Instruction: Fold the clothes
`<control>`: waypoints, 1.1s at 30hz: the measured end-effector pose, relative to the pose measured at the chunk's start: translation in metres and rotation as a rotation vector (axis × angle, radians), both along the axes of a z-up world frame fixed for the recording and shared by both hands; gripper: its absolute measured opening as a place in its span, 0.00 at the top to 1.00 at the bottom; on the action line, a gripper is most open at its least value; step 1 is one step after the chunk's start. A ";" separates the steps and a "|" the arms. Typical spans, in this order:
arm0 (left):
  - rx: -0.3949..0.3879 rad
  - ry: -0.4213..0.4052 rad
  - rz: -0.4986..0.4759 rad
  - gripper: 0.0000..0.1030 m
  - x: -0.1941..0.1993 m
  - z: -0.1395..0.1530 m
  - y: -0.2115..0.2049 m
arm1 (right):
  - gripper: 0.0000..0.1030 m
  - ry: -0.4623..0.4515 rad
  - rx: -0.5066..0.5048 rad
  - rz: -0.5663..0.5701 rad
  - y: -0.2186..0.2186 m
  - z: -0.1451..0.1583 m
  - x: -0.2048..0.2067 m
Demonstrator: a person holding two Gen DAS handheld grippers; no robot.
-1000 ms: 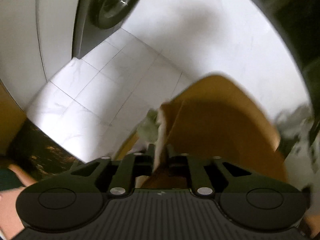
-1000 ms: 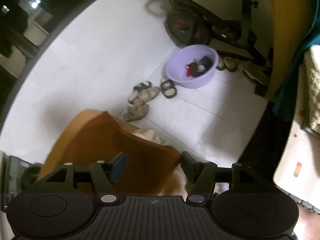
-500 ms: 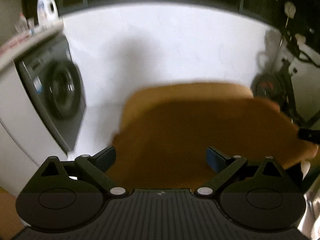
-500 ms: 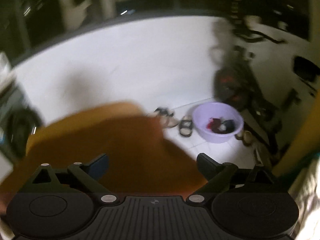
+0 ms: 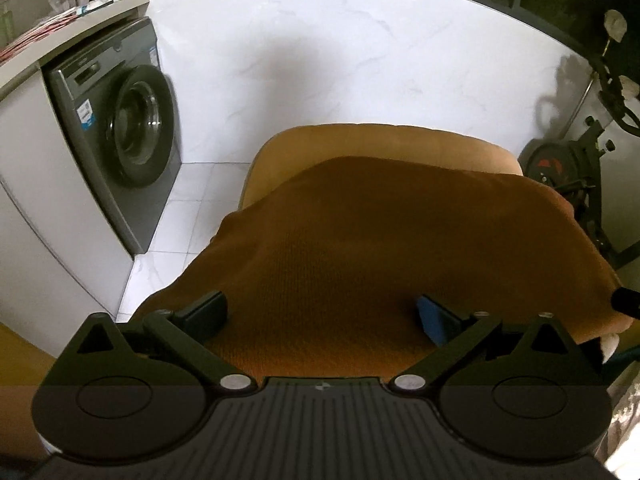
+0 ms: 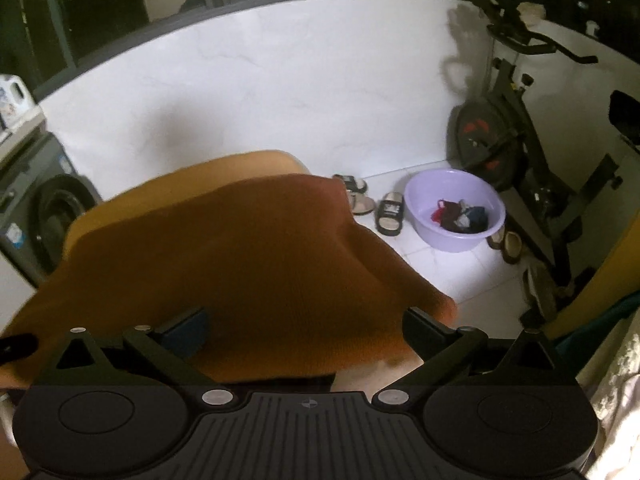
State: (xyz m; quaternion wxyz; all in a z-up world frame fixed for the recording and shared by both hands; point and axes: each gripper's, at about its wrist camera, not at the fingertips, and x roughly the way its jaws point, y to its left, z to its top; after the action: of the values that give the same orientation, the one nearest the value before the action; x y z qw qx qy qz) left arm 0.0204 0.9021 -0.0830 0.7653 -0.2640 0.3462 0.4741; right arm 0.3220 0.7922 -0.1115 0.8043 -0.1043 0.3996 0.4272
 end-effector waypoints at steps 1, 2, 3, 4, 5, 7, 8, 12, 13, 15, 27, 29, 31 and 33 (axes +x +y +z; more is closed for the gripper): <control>0.007 0.003 0.001 0.00 0.000 0.003 -0.005 | 0.01 -0.001 0.005 0.007 -0.007 0.006 -0.001; 0.012 0.008 0.003 0.00 -0.001 0.006 -0.010 | 0.01 0.002 0.011 0.013 -0.014 0.011 -0.003; 0.011 0.011 0.004 0.00 -0.001 0.009 -0.016 | 0.01 0.009 0.020 0.017 -0.022 0.016 -0.005; 0.007 0.012 0.004 0.00 -0.001 0.012 -0.024 | 0.01 0.018 0.029 0.021 -0.030 0.022 -0.007; 0.003 0.013 0.004 0.00 -0.001 0.015 -0.032 | 0.01 0.025 0.037 0.025 -0.038 0.027 -0.010; 0.004 0.018 0.002 0.00 -0.005 0.020 -0.050 | 0.01 0.025 0.055 0.033 -0.058 0.037 -0.016; 0.007 0.023 0.001 0.00 -0.007 0.023 -0.060 | 0.01 0.021 0.061 0.036 -0.067 0.042 -0.019; 0.016 0.034 -0.031 0.00 -0.006 0.031 -0.110 | 0.01 0.005 0.057 0.046 -0.120 0.058 -0.025; 0.022 0.038 -0.038 0.00 -0.005 0.034 -0.125 | 0.01 0.003 0.057 0.051 -0.136 0.061 -0.026; 0.027 0.043 -0.044 0.00 -0.003 0.038 -0.155 | 0.01 -0.005 0.054 0.058 -0.169 0.068 -0.028; 0.000 0.054 -0.043 0.00 -0.007 0.055 -0.320 | 0.01 -0.026 0.080 0.095 -0.343 0.090 -0.049; -0.003 0.059 -0.038 0.00 -0.012 0.059 -0.344 | 0.01 -0.035 0.079 0.110 -0.361 0.092 -0.058; -0.009 0.051 -0.030 0.00 -0.019 0.063 -0.361 | 0.01 -0.036 0.080 0.130 -0.376 0.095 -0.068; -0.014 0.047 -0.022 0.00 -0.026 0.066 -0.374 | 0.01 -0.035 0.081 0.143 -0.387 0.098 -0.078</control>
State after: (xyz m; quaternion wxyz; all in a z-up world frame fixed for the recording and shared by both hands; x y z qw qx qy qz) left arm -0.0059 0.5283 -0.0172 0.7604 -0.2544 0.3702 0.4691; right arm 0.2440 0.4050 -0.0131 0.7822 -0.1074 0.3591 0.4976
